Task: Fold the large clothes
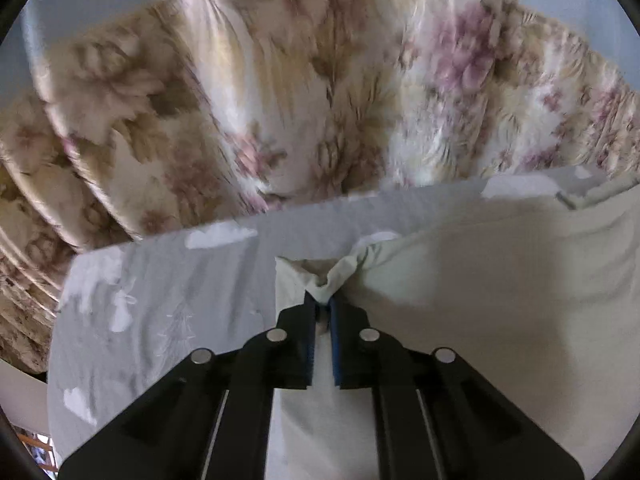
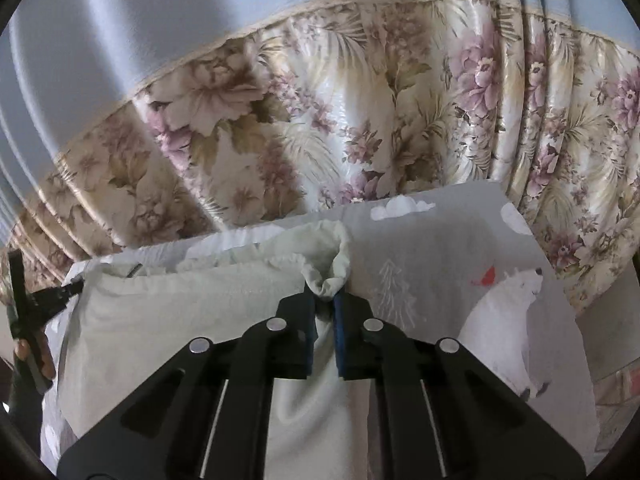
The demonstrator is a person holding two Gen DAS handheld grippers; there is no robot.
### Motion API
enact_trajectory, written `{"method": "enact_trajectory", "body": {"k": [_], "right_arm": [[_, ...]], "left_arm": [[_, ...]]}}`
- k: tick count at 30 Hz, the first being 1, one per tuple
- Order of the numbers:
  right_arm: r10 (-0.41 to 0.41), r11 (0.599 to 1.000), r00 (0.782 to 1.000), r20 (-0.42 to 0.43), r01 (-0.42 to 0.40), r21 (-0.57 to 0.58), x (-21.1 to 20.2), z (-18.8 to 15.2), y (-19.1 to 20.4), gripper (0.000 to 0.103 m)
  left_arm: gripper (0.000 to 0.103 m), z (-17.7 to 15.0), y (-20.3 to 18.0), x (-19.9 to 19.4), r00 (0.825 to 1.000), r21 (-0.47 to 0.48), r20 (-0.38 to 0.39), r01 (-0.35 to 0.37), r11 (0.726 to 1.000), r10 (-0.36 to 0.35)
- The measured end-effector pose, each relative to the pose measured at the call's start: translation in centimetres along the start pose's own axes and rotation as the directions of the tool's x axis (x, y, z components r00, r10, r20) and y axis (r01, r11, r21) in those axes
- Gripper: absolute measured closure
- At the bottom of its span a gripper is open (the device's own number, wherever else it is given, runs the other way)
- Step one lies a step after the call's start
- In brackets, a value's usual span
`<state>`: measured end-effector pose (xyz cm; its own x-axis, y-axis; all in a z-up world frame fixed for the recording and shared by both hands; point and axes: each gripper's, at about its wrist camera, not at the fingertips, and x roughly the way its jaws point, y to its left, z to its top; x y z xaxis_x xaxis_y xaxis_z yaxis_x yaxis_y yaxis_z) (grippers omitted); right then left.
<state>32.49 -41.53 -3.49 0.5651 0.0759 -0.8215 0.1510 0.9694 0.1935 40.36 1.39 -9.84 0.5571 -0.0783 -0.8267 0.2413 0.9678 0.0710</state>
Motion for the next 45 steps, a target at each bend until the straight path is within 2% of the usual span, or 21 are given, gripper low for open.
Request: {"method": "enact_trajectory", "body": {"k": [2, 4, 6, 7, 8, 10, 14, 18, 20, 22, 23, 24, 25, 26, 31, 36, 38, 39, 40, 41, 45], "right_arm": [[-0.042, 0.999, 0.995, -0.09, 0.04, -0.029, 2.9, -0.5, 0.5, 0.095], [-0.077, 0.995, 0.982, -0.17, 0.064, -0.082, 5.4, -1.3, 1.1, 0.092], [-0.092, 0.992, 0.982, -0.165, 0.077, -0.095, 5.3, -1.5, 1.3, 0.084], [-0.068, 0.996, 0.986, -0.153, 0.059, -0.068, 4.4, -1.3, 0.9, 0.071], [-0.015, 1.0, 0.992, -0.128, 0.012, -0.022, 3.1, -1.1, 0.3, 0.045], [0.044, 0.999, 0.997, -0.065, -0.042, 0.032, 0.4, -0.9, -0.8, 0.03], [0.101, 0.991, 0.995, -0.025, -0.098, 0.094, -2.4, -1.6, -2.7, 0.019], [0.083, 0.99, 0.99, -0.115, -0.069, 0.121, -0.2, -4.1, -3.6, 0.019], [0.134, 0.98, 0.978, -0.162, -0.105, 0.171, 1.4, -5.4, -3.7, 0.019], [0.159, 0.978, 0.972, -0.175, -0.13, 0.166, 2.2, -6.1, -3.0, 0.027], [0.154, 0.981, 0.975, -0.16, -0.132, 0.14, 2.3, -6.1, -2.4, 0.055], [0.116, 0.99, 0.982, -0.148, -0.102, 0.099, 2.3, -5.9, -1.6, 0.073], [0.077, 0.995, 0.988, -0.134, -0.068, 0.07, 2.2, -5.6, -1.1, 0.09], [0.05, 0.998, 0.992, -0.12, -0.044, 0.048, 2.1, -5.3, -0.7, 0.097], [-0.164, 0.984, 0.986, -0.034, 0.161, -0.078, 2.2, -3.4, 0.7, 0.099], [-0.189, 0.977, 0.972, -0.136, 0.173, -0.123, 4.9, -4.1, -0.3, 0.097], [-0.187, 0.975, 0.977, -0.104, 0.172, -0.137, 3.3, -4.4, -0.4, 0.083], [-0.18, 0.978, 0.98, -0.09, 0.168, -0.12, 2.5, -4.3, -0.6, 0.075], [-0.163, 0.984, 0.985, -0.051, 0.158, -0.081, 0.9, -4.2, -1.4, 0.048], [-0.151, 0.988, 0.989, 0.004, 0.151, -0.04, -0.9, -4.2, -2.2, 0.025], [-0.152, 0.988, 0.983, 0.104, 0.153, 0.0, -5.3, -5.4, -2.8, 0.018]], "left_arm": [[0.08, -0.3, 0.2, 2.0, 0.998, -0.007, -0.058, -0.026, 1.0, 0.026], [0.052, -0.6, 0.5, 1.7, 0.995, 0.015, -0.05, -0.081, 0.997, 0.082], [0.034, -0.9, 1.6, 0.5, 0.993, -0.009, -0.06, -0.103, 0.995, 0.102], [0.029, -1.0, 2.1, -0.4, 0.994, -0.019, -0.062, -0.09, 0.996, 0.089], [0.027, -1.3, 2.7, -1.5, 0.995, -0.024, -0.058, -0.08, 0.996, 0.079], [0.023, -2.0, 3.5, -3.3, 0.996, -0.029, -0.036, -0.079, 0.996, 0.078], [0.02, -4.1, 4.4, -5.2, 0.998, -0.051, -0.031, -0.054, 0.997, 0.052], [0.02, -5.6, 4.0, -3.3, 0.995, -0.114, -0.099, 0.019, 0.993, -0.03], [0.02, -5.8, 3.6, -2.9, 0.995, -0.134, -0.096, 0.014, 0.991, -0.028], [0.034, -5.6, 3.5, -3.0, 0.995, -0.15, -0.091, 0.02, 0.989, -0.033], [0.048, -5.3, 3.5, -3.0, 0.994, -0.159, -0.091, 0.048, 0.986, -0.063], [0.089, -5.1, 3.5, -2.9, 0.992, -0.165, -0.1, 0.065, 0.984, -0.083], [0.102, -4.7, 3.3, -2.7, 0.99, -0.171, -0.122, 0.055, 0.984, -0.076], [0.102, -4.3, 3.1, -2.6, 0.991, -0.163, -0.128, 0.028, 0.986, -0.049], [0.103, -3.0, 1.3, -0.9, 0.982, -0.052, -0.125, -0.146, 0.988, 0.139], [0.103, -3.3, 1.7, -0.4, 0.979, -0.062, -0.156, -0.141, 0.988, 0.13], [0.097, -3.5, 2.5, -1.1, 0.981, -0.079, -0.165, -0.116, 0.99, 0.102], [0.082, -3.6, 2.8, -1.6, 0.981, -0.079, -0.164, -0.119, 0.99, 0.105], [0.045, -3.7, 3.2, -2.4, 0.979, -0.078, -0.15, -0.152, 0.985, 0.139], [0.029, -3.6, 3.2, -3.4, 0.978, -0.079, -0.124, -0.18, 0.98, 0.169], [0.018, -3.9, 1.7, -8.4, 0.98, -0.059, -0.009, -0.199, 0.978, 0.198]]}}
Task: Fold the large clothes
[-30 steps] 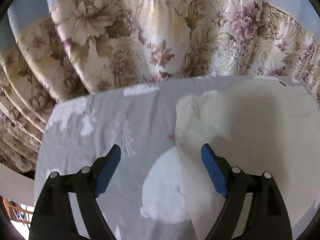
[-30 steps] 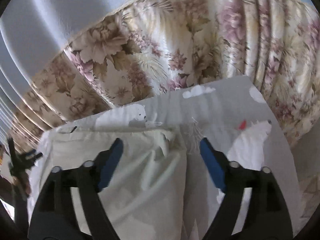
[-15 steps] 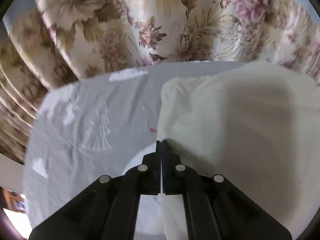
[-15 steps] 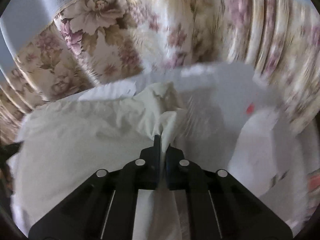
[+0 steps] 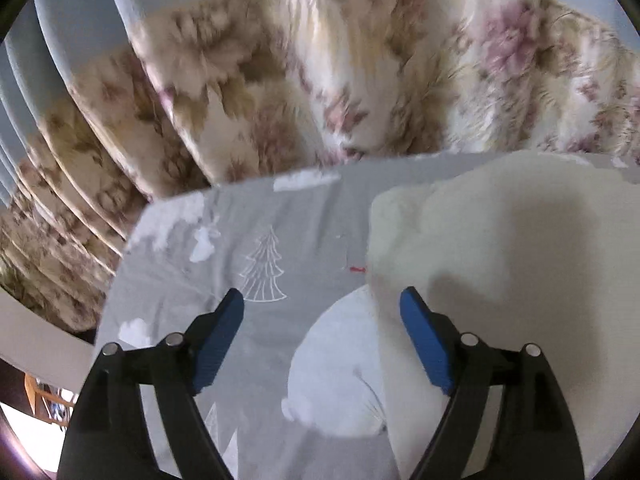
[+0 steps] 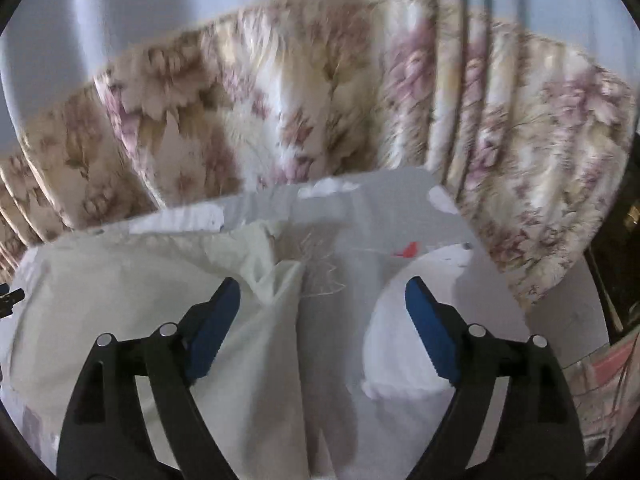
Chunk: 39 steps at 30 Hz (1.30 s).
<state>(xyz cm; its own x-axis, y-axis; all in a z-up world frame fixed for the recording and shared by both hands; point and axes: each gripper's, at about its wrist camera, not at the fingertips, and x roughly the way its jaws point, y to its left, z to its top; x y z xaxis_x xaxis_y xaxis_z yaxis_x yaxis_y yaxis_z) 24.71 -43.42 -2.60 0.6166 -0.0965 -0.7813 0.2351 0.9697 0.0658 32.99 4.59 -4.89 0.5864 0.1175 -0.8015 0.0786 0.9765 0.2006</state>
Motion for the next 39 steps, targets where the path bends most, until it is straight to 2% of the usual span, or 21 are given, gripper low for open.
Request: {"method": "enact_trajectory", "body": {"k": [1, 3, 4, 5, 8, 11, 12, 13, 14, 15, 16, 17, 20, 22, 26, 32, 36, 39], "right_arm": [[0.009, 1.0, 1.0, 0.015, -0.009, -0.01, -0.8, -0.4, 0.5, 0.018], [0.049, 0.998, 0.998, 0.035, -0.048, -0.029, -1.9, -0.9, 2.3, 0.013], [0.086, 0.996, 0.995, 0.042, -0.084, -0.043, -2.2, -1.2, 3.7, 0.006], [0.117, 0.992, 0.992, 0.041, -0.115, -0.06, -2.3, -1.5, 5.2, 0.005], [0.182, 0.976, 0.983, 0.016, -0.179, -0.121, -1.9, -2.0, 9.4, 0.005], [0.2, 0.961, 0.979, 0.032, -0.19, -0.203, -1.6, -2.1, 12.7, 0.008], [0.212, 0.955, 0.977, 0.033, -0.2, -0.218, -1.3, -2.1, 13.2, 0.012], [0.222, 0.949, 0.975, 0.01, -0.214, -0.232, -0.6, -1.9, 14.0, 0.022], [0.223, 0.946, 0.974, -0.028, -0.224, -0.235, 0.3, -1.8, 14.4, 0.038], [0.224, 0.944, 0.973, -0.062, -0.233, -0.232, 1.0, -1.8, 14.9, 0.048], [0.221, 0.946, 0.97, -0.106, -0.239, -0.219, 2.3, -1.8, 15.1, 0.064], [0.213, 0.949, 0.969, -0.128, -0.236, -0.21, 3.1, -2.0, 15.2, 0.069], [0.177, 0.951, 0.969, -0.175, -0.214, -0.224, 5.0, -2.9, 15.4, 0.072], [0.158, 0.948, 0.969, -0.19, -0.203, -0.243, 5.8, -3.5, 15.7, 0.072], [0.166, 0.942, 0.963, -0.213, -0.219, -0.253, 6.9, -3.2, 15.5, 0.072], [0.15, 0.94, 0.975, -0.165, -0.193, -0.283, 7.2, -3.6, 15.7, 0.071], [0.163, 0.949, 0.972, -0.168, -0.201, -0.243, 7.1, -3.2, 15.5, 0.069], [0.186, 0.95, 0.974, -0.127, -0.211, -0.228, 4.3, -3.0, 15.3, 0.066]], "left_arm": [[0.01, -0.1, -0.6, -0.9, 1.0, 0.003, 0.011, 0.015, 1.0, -0.015], [0.003, -0.3, -2.3, -2.8, 0.997, 0.012, 0.047, 0.061, 0.998, -0.061], [0.002, -0.5, -3.8, -3.7, 0.994, 0.021, 0.064, 0.088, 0.996, -0.089], [0.002, -0.6, -5.0, -4.2, 0.992, 0.029, 0.066, 0.108, 0.994, -0.11], [0.002, -0.3, -9.3, -4.4, 0.978, 0.056, 0.032, 0.202, 0.978, -0.204], [0.002, 0.2, -11.8, -3.9, 0.971, 0.034, 0.022, 0.236, 0.971, -0.236], [0.002, 0.3, -12.3, -3.7, 0.965, 0.031, 0.028, 0.259, 0.965, -0.26], [0.002, 0.6, -13.1, -3.1, 0.963, 0.036, 0.029, 0.268, 0.963, -0.269], [0.002, 0.8, -13.8, -2.2, 0.969, 0.04, 0.017, 0.244, 0.969, -0.245], [0.002, 1.0, -14.4, -1.1, 0.975, 0.042, -0.011, 0.223, 0.974, -0.223], [0.002, 1.0, -14.6, -0.1, 0.974, 0.044, -0.032, 0.227, 0.973, -0.226], [0.002, 1.0, -15.0, 1.0, 0.973, 0.049, -0.059, 0.227, 0.973, -0.224], [0.001, -0.1, -15.8, 3.9, 0.976, 0.083, -0.127, 0.191, 0.978, -0.179], [0.001, -0.9, -16.4, 4.4, 0.982, 0.12, -0.109, 0.17, 0.978, -0.157], [0.001, -0.8, -16.0, 5.3, 0.975, 0.107, -0.127, 0.196, 0.975, -0.182], [0.001, -1.1, -16.2, 5.4, 0.977, 0.115, -0.096, 0.2, 0.973, -0.189], [0.001, -1.0, -16.1, 5.1, 0.975, 0.112, -0.102, 0.21, 0.971, -0.199], [0.002, -1.1, -14.7, 2.9, 0.971, 0.093, -0.102, 0.226, 0.97, -0.216]]}}
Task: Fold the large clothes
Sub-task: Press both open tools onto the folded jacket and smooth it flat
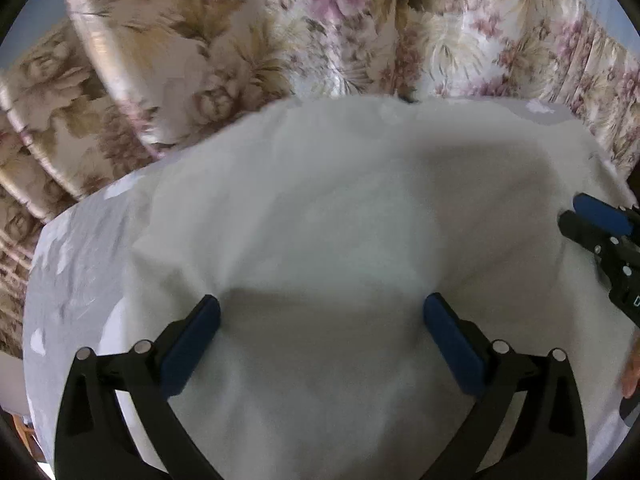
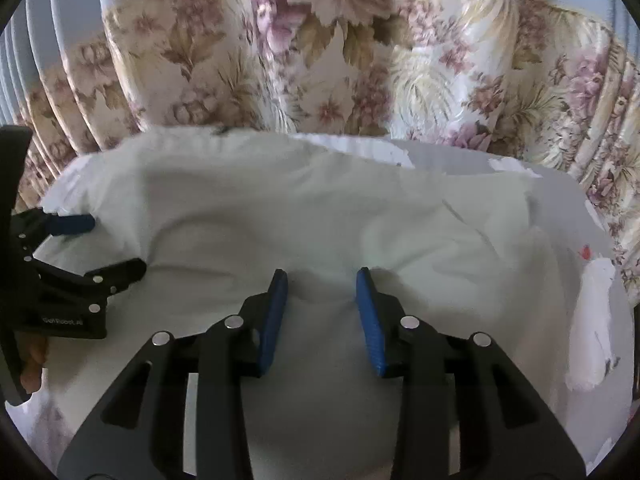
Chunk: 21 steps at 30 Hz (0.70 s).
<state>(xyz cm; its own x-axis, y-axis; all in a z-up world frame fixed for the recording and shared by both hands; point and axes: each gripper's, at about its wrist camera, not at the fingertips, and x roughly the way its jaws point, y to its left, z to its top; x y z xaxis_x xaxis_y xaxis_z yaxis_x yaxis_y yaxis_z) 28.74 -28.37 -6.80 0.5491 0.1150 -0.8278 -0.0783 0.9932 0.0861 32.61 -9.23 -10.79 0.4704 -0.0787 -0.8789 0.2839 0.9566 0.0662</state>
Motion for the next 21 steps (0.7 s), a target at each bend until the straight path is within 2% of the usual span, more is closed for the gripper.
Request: {"method": "enact_trajectory", "body": {"k": [3, 5, 7, 9, 11, 15, 18, 21], "right_arm": [[0.038, 0.999, 0.997, 0.066, -0.035, -0.038, -4.1, -1.4, 1.6, 0.054], [0.044, 0.995, 0.997, 0.066, -0.037, -0.097, -5.4, -2.6, 2.9, 0.045], [0.023, 0.987, 0.999, 0.029, -0.018, -0.158, -5.1, -3.8, 3.7, 0.044], [0.006, 0.984, 1.0, -0.008, -0.007, -0.179, -4.0, -4.6, 3.4, 0.045], [0.033, 0.989, 0.999, -0.04, -0.038, -0.139, -3.0, -5.0, 2.7, 0.045], [0.029, 0.983, 0.998, -0.057, -0.039, -0.179, -1.8, -5.6, 2.7, 0.045], [0.074, 0.985, 0.995, -0.062, -0.082, -0.153, -1.6, -5.9, 2.0, 0.045], [0.056, 0.986, 0.996, -0.064, -0.065, -0.152, -1.6, -5.7, 1.9, 0.044]], "left_arm": [[0.002, -2.0, 1.3, -4.2, 0.995, -0.028, 0.078, 0.059, 0.998, -0.056], [0.002, -3.7, 1.6, -5.7, 0.995, -0.024, 0.092, 0.047, 0.999, -0.044], [0.002, -5.3, 1.8, -5.8, 0.996, -0.007, 0.085, 0.013, 1.0, -0.013], [0.002, -6.3, 2.1, -4.5, 0.999, -0.004, 0.04, -0.022, 1.0, 0.022], [0.001, -7.0, 2.7, -2.8, 1.0, -0.019, 0.005, 0.003, 1.0, -0.003], [0.001, -7.2, 2.4, -2.3, 1.0, 0.014, 0.023, -0.014, 1.0, 0.014], [0.001, -7.4, 2.7, -2.1, 0.999, 0.021, 0.033, 0.002, 1.0, -0.002], [0.001, -7.2, 3.1, -2.0, 1.0, 0.018, 0.027, 0.015, 1.0, -0.016]]}}
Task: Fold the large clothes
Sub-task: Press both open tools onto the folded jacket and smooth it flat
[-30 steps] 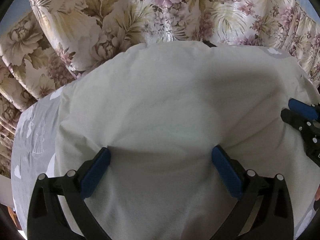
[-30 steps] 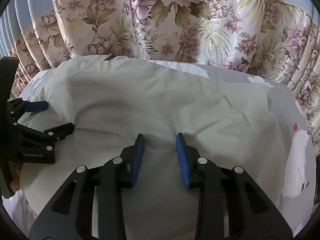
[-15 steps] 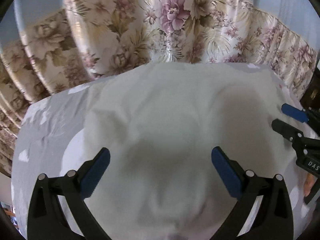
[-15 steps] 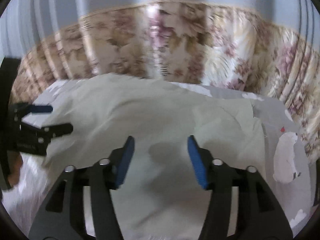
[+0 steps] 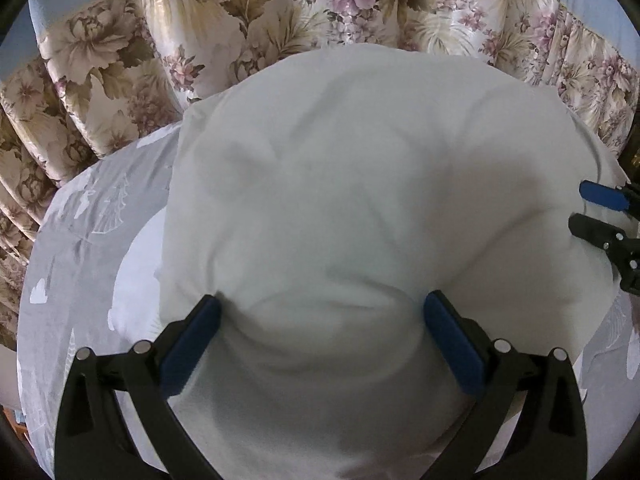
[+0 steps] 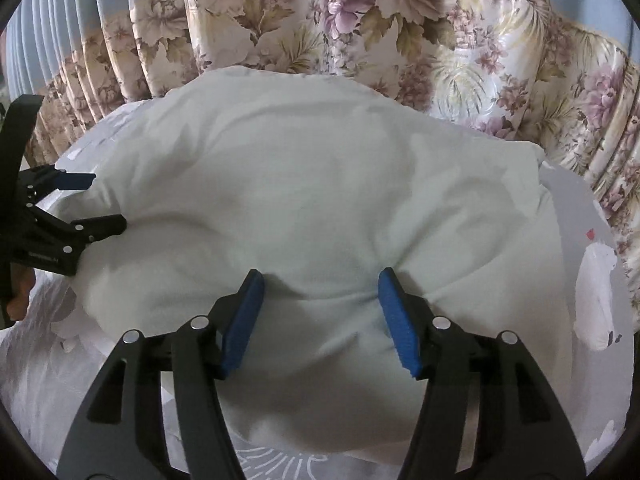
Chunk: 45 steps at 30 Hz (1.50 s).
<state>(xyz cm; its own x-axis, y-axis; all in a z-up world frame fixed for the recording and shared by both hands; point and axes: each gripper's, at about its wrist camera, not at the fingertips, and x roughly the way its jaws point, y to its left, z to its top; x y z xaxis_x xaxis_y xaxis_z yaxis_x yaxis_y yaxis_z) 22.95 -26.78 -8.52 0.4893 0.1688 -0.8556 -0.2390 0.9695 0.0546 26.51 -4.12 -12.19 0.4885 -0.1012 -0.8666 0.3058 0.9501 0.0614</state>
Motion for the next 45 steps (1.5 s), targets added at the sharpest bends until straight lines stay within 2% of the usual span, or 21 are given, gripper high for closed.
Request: {"method": "enact_trajectory", "body": {"k": [2, 3, 4, 7, 10, 15, 19, 20, 22, 24, 26, 29, 31, 32, 33, 34, 35, 37, 40, 43, 45], "right_arm": [[0.003, 1.0, 1.0, -0.021, -0.003, 0.012, -0.8, 0.9, 0.0, 0.046], [0.001, 1.0, 1.0, 0.01, -0.001, 0.004, -2.1, 2.0, -0.2, 0.05], [-0.002, 1.0, 0.999, 0.046, 0.002, 0.004, -3.0, 2.7, 0.1, 0.054], [-0.009, 0.999, 0.993, 0.117, 0.003, 0.049, -4.2, 6.5, -0.6, 0.049], [-0.008, 0.999, 0.999, 0.051, 0.007, 0.036, 0.0, 10.4, -0.2, 0.047], [-0.023, 0.999, 0.995, -0.093, 0.025, 0.022, 6.2, 12.0, 0.0, 0.05], [-0.058, 0.998, 0.99, -0.129, 0.063, 0.031, 7.1, 11.8, -1.4, 0.068], [-0.059, 0.997, 0.989, -0.135, 0.066, 0.047, 6.9, 11.5, -2.4, 0.077], [-0.12, 0.988, 0.982, -0.145, 0.133, 0.085, 6.5, 10.7, -5.0, 0.086], [-0.174, 0.972, 0.972, -0.156, 0.195, 0.134, 6.2, 9.5, -8.0, 0.074], [-0.127, 0.957, 0.98, -0.155, 0.162, 0.239, 5.8, 7.6, -11.4, 0.067], [-0.116, 0.942, 0.982, -0.15, 0.157, 0.298, 4.3, 7.0, -12.5, 0.066], [-0.105, 0.949, 0.993, -0.059, 0.117, 0.294, 1.5, 7.5, -11.3, 0.064], [-0.078, 0.958, 0.997, 0.013, 0.072, 0.276, -0.4, 7.6, -10.1, 0.061], [-0.077, 0.965, 0.995, 0.066, 0.058, 0.255, -2.2, 7.4, -8.7, 0.054], [-0.081, 0.97, 0.991, 0.106, 0.054, 0.237, -3.5, 7.1, -7.3, 0.035], [-0.069, 0.979, 0.988, 0.138, 0.04, 0.201, -4.5, 6.7, -5.5, 0.027], [-0.01, 0.993, 0.989, 0.146, -0.007, 0.121, -4.8, 6.1, -2.0, 0.027], [0.033, 0.999, 0.995, 0.096, -0.036, 0.02, -3.3, 4.5, 2.2, 0.031], [-0.005, 0.997, 0.999, 0.037, 0.008, -0.075, -1.1, 2.7, 4.1, 0.039], [-0.029, 0.997, 0.999, 0.017, 0.031, -0.068, -0.2, 2.1, 3.2, 0.039]], "left_arm": [[0.001, 0.7, 0.2, -1.1, 1.0, 0.0, -0.014, -0.006, 1.0, 0.006], [0.002, 1.1, 0.4, -1.9, 1.0, -0.003, -0.005, -0.002, 1.0, 0.002], [0.002, 2.0, 0.8, -3.4, 0.999, -0.01, 0.035, 0.014, 1.0, -0.014], [0.002, 5.8, 1.4, -5.2, 0.994, -0.024, 0.109, 0.01, 1.0, -0.008], [0.002, 10.0, 1.6, -2.5, 0.996, -0.019, 0.056, 0.071, 0.997, -0.07], [0.001, 12.6, 1.2, 5.5, 0.995, 0.032, -0.099, 0.002, 0.999, 0.002], [0.001, 12.5, 1.4, 7.1, 0.99, 0.065, -0.139, -0.007, 0.998, 0.016], [0.001, 12.4, 1.6, 7.1, 0.99, 0.077, -0.135, -0.015, 0.997, 0.025], [0.001, 12.0, 2.9, 7.1, 0.99, 0.068, -0.143, 0.0, 0.998, 0.01], [0.001, 11.8, 4.4, 7.1, 0.989, 0.04, -0.147, 0.02, 0.999, -0.014], [0.001, 11.4, 5.6, 7.2, 0.987, 0.003, -0.154, 0.055, 0.999, -0.053], [0.001, 11.7, 5.2, 6.1, 0.988, -0.001, -0.15, 0.033, 0.999, -0.032], [0.002, 11.8, 4.9, 3.9, 0.992, 0.0, -0.115, -0.045, 0.999, 0.045], [0.002, 11.6, 4.7, 2.3, 0.995, -0.006, -0.088, -0.045, 0.999, 0.044], [0.002, 11.1, 4.5, 0.7, 0.998, -0.011, -0.056, -0.024, 1.0, 0.023], [0.002, 10.3, 4.1, -1.3, 1.0, -0.016, -0.016, 0.006, 1.0, -0.006], [0.002, 9.4, 3.6, -2.6, 1.0, -0.016, 0.008, 0.026, 1.0, -0.026], [0.002, 7.3, 2.2, -4.7, 0.998, -0.021, 0.033, 0.061, 0.998, -0.06], [0.002, 4.3, 0.2, -4.6, 0.998, -0.016, 0.025, 0.064, 0.998, -0.063], [0.002, 2.0, -0.6, -2.2, 1.0, -0.005, -0.024, -0.013, 1.0, 0.013], [0.001, 1.2, -0.2, -0.9, 0.999, -0.012, -0.039, -0.021, 1.0, 0.021]]}}
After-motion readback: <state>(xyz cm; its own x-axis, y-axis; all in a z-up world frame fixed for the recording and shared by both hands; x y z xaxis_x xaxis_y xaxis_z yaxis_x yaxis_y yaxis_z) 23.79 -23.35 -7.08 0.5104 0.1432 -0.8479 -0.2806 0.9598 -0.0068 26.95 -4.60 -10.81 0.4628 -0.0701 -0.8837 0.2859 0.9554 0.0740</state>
